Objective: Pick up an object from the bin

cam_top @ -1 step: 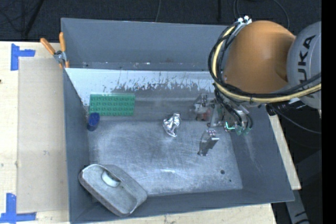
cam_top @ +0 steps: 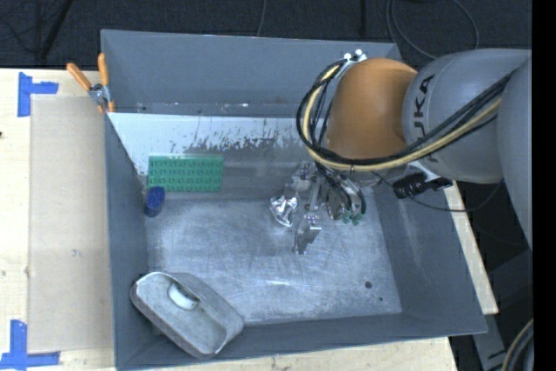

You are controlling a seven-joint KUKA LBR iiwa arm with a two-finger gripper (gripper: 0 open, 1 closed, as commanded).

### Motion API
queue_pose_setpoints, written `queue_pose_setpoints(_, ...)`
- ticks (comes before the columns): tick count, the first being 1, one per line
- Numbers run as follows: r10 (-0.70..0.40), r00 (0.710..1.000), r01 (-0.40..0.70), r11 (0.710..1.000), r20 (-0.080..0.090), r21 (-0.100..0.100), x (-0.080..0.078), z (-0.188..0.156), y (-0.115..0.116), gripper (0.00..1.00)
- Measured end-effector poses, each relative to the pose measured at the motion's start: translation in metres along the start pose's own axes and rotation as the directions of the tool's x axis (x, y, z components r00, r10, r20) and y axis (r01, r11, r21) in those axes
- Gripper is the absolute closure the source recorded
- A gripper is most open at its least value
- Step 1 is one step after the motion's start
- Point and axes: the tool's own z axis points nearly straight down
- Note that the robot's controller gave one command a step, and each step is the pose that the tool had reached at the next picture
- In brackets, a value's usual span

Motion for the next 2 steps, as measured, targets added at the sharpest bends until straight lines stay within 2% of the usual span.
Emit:
queue_pose_setpoints(1,0.126,0.992,-0.126,0.992,0.015,-0.006,-0.0078,0.0459,0.0029,0.00)
queue_pose_setpoints(2,0.126,0.992,-0.126,0.992,0.024,-0.006,-0.0102,0.0425,0.0022,1.00)
